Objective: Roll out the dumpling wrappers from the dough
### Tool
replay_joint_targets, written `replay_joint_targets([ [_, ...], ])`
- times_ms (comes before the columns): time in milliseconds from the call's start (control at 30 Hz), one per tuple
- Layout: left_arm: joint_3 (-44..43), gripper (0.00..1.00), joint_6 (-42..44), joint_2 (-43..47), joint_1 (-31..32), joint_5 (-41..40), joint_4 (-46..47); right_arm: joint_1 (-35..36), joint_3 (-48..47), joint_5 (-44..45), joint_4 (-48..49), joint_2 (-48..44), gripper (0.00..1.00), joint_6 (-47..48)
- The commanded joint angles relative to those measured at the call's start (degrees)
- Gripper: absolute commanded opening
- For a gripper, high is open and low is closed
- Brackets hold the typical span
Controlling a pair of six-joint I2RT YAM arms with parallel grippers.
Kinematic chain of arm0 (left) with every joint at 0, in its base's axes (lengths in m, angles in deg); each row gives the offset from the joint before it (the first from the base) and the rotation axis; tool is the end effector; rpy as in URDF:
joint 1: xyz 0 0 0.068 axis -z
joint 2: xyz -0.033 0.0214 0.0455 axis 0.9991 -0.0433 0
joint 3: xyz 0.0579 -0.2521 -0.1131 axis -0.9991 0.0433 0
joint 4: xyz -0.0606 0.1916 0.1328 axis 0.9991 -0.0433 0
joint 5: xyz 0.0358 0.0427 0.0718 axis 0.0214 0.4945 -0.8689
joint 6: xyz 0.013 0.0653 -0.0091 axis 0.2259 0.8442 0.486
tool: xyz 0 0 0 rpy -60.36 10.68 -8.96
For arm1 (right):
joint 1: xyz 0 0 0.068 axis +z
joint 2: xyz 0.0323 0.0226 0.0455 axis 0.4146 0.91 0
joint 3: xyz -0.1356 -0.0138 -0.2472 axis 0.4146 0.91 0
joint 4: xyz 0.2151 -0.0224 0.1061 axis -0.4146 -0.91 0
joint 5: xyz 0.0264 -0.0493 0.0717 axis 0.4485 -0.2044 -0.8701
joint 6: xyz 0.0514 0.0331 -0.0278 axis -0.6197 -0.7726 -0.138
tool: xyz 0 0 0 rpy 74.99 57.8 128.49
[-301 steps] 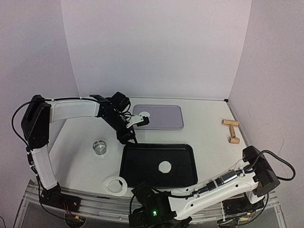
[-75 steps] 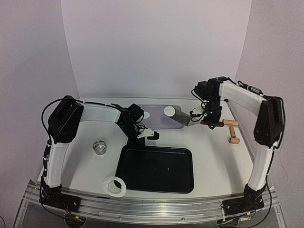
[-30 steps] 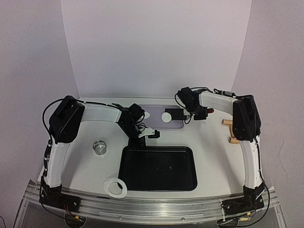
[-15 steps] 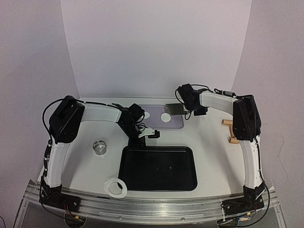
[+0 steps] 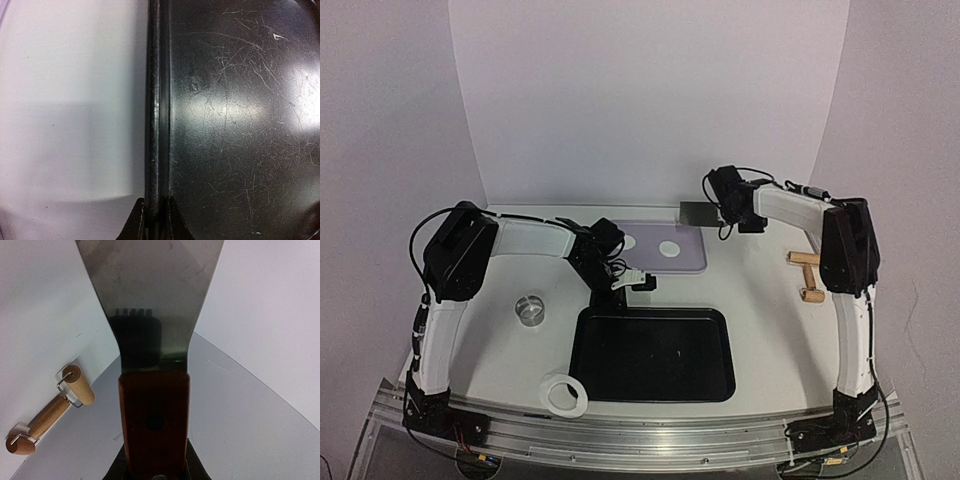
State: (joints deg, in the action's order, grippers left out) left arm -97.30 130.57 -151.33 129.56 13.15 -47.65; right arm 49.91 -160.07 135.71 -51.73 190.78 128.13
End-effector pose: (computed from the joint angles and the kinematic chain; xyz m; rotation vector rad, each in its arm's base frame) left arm 0.3128 -0.3114 0.1407 1.9947 1.9073 -0.5695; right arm 0.4467 0.1599 0.2417 -1.4425 2.0254 -1.6614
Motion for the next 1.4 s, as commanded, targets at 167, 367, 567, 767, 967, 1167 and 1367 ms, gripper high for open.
replay_joint_targets([
  [167, -1.0, 0.1, -1.3, -0.3, 0.0, -3.1, 3.1, -0.7, -0.1, -16.0, -29.7, -15.1, 0.0, -32.0],
  [367, -2.0, 0.18, -1.7, 0.0, 0.0, -2.7, 2.8, -6.9, -1.0, -41.0, -47.6, -13.0, 0.0, -61.4],
  [567, -3.4, 0.25, -1.2, 0.0, 0.0, -3.0, 1.9, -10.5, 9.7, -51.4, -47.8, -11.9, 0.0, -76.2],
  [767, -2.5, 0.33, -1.4, 2.0, 0.0, -2.2, 1.4, -11.6, 13.5, -54.5, -48.0, -10.5, 0.0, -79.7],
  [967, -2.3, 0.41, -3.5, 5.2, 0.0, 0.0, 0.7, -12.0, 14.8, -57.0, -48.4, -7.6, 0.07, -79.2],
  [1167, -1.8, 0.46, -7.7, 10.9, -1.4, 3.6, 0.3, -12.6, 14.7, -58.2, -48.4, -5.9, 0.23, -78.2],
  [1367, -0.8, 0.52, -14.7, 17.8, -7.0, 8.5, -0.1, -12.6, 12.9, -57.2, -49.2, -6.7, 0.51, -77.7],
])
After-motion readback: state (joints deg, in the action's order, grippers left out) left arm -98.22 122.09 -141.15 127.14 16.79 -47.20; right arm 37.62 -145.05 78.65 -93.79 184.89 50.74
